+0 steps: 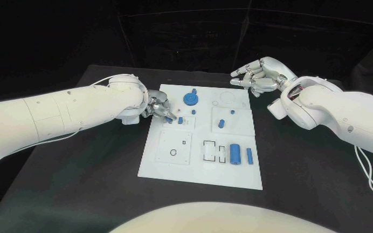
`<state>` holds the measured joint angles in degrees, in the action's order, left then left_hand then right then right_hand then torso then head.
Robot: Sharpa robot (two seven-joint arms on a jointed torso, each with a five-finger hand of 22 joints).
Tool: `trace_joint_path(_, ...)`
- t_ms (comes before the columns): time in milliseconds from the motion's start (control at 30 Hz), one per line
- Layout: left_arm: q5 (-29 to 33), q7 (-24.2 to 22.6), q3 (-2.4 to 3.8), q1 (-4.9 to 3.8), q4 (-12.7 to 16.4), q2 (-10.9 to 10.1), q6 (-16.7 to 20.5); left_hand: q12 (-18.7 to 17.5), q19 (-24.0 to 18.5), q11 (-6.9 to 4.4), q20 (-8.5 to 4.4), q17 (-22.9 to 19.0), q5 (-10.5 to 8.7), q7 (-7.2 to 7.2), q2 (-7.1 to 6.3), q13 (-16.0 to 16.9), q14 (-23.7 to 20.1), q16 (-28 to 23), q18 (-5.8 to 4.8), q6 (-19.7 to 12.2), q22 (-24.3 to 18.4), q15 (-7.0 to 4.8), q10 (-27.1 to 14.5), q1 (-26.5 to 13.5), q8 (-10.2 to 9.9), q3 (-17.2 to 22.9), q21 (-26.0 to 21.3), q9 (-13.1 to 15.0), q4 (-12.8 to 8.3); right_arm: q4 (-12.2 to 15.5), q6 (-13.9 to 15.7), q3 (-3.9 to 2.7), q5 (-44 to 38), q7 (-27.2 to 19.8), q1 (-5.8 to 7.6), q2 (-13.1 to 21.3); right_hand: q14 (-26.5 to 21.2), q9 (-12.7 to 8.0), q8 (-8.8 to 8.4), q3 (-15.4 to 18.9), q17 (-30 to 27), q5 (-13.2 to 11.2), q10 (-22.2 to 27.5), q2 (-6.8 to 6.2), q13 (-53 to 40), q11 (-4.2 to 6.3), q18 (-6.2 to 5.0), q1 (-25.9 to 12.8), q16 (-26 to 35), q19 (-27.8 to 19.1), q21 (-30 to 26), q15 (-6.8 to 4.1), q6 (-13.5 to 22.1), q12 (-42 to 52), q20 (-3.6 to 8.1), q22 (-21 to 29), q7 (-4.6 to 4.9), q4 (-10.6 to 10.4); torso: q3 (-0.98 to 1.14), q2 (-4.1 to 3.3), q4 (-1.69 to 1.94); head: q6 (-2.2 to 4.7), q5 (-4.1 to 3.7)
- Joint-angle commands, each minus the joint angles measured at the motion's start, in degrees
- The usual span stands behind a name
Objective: Assemble the parts on the task board
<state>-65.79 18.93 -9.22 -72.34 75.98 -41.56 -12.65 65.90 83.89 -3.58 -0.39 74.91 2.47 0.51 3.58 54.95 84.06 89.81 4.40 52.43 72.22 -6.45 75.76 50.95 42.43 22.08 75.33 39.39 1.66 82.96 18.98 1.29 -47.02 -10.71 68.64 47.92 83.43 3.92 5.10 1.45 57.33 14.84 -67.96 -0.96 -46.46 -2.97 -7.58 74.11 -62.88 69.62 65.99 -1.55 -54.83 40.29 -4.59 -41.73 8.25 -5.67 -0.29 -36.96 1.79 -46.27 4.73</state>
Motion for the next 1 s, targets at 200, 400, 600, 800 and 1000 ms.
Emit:
trace_joint_path(200, -0.2, 0.6, 0.01, -0.05, 0.1, 0.1, -2.4, -0.2, 1.5, 0.14, -0.26, 15.1, 0.23, -0.05, -0.79, -0.1, 5.9, 0.2, -0.56, -0.1, -0.1, -0.33, 0.1, -0.6, -0.4, 0.1, -0.2, 0.1, 0.3, 0.0, -0.3, -0.03, 0.2, -0.4, 0.1, 0.0, 0.3, 0.0, -0.12, 0.2, 0.1, 0.3, 0.4, 0.23, 0.1, -0.09, -0.9, -0.1, 0.4, -0.3, -0.3, 0.14, 0.3, -0.3, -0.11, 0.1, -0.03, 0.0, 0.01, 0.02, -0.01, 0.03, 0.05)
trace_joint_path(400, -0.2, 0.6, 0.01, -0.05, 0.0, 0.1, -2.5, -0.3, 1.5, 0.18, -0.23, 15.1, 0.23, -0.01, -1.14, -0.2, 5.9, 0.2, -0.55, -0.1, -0.1, -0.3, 0.0, -1.3, -0.5, 0.0, -0.2, 0.1, 0.6, 0.0, -0.2, -0.03, 0.2, -0.5, 0.1, 0.0, 0.3, 0.0, -0.12, 0.2, 0.1, 0.3, 0.4, 0.23, 0.1, -0.09, -0.9, -0.1, 0.4, -0.3, -0.3, 0.14, 0.3, -0.3, -0.11, 0.1, -0.03, 0.0, 0.02, 0.04, -0.01, 0.1, 0.1)
trace_joint_path(600, -0.2, 0.6, 0.0, -0.05, -0.1, 0.3, -2.1, -0.3, 1.4, 0.24, -0.2, 15.1, 0.23, 0.06, -1.28, -0.3, 5.9, 0.2, -0.51, 0.0, -0.3, -0.26, 0.0, -2.4, -0.5, -0.3, -0.4, 0.1, 1.3, 0.0, -0.2, -0.03, 0.2, -0.5, 0.1, -0.1, 0.3, 0.0, -0.12, 0.2, 0.1, 0.3, 0.4, 0.23, 0.1, -0.09, -0.9, -0.1, 0.4, -0.3, -0.3, 0.14, 0.3, -0.3, -0.11, 0.1, -0.03, 0.0, 0.03, 0.04, -0.04, 0.28, 0.06)
trace_joint_path(800, -0.2, 0.6, 0.0, -0.05, -0.3, 0.4, -1.5, -0.5, 1.3, 0.26, -0.19, 15.1, 0.22, 0.08, -1.38, -0.5, 5.9, 0.2, -0.47, -0.1, -0.5, -0.24, -0.1, -2.8, -0.6, -0.4, -0.6, 0.1, 1.5, 0.1, -0.1, -0.03, 0.2, -0.6, 0.1, -0.1, 0.3, 0.0, -0.11, 0.2, 0.1, 0.4, 0.4, 0.28, 0.2, -0.09, -0.92, -0.1, 0.4, -0.4, -0.4, 0.14, 0.3, -0.3, -0.12, 0.2, -0.03, -0.1, 0.02, -0.02, -0.06, 0.43, 0.0)
trace_joint_path(1000, -0.2, 0.6, 0.0, -0.05, -0.3, 0.5, -1.2, -0.7, 1.3, 0.29, -0.17, 15.1, 0.22, 0.13, -1.53, -0.8, 5.9, 0.2, -0.41, -0.2, -0.7, -0.22, -0.3, -3.1, -0.7, -0.5, -0.9, 0.1, 1.7, 0.1, 0.0, -0.03, 0.2, -0.6, 0.1, 0.0, 0.4, 0.0, -0.11, 0.3, 0.2, 0.4, 0.5, 0.29, 0.3, -0.09, -0.95, -0.2, 0.4, -0.5, -0.5, 0.14, 0.3, -0.5, -0.12, 0.4, -0.03, -0.1, 0.03, -0.07, 0.0, 0.43, -0.01)
